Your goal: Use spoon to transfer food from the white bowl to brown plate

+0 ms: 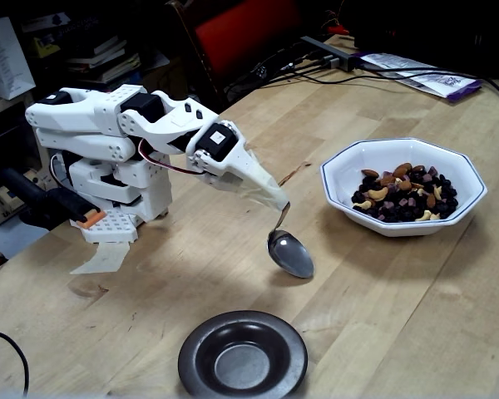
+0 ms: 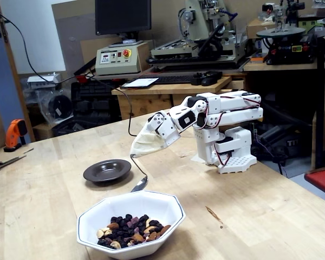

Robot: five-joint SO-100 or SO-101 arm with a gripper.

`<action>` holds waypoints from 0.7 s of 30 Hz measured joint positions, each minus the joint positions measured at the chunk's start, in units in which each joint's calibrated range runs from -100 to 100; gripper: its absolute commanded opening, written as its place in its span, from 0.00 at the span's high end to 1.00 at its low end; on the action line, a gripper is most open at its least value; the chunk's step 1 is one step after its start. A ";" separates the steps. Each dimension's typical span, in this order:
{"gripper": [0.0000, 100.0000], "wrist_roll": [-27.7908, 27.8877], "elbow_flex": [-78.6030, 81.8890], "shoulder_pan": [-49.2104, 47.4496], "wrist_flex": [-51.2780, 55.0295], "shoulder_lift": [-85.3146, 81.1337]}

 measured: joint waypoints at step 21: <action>0.96 -0.15 -0.84 0.15 15.82 -0.43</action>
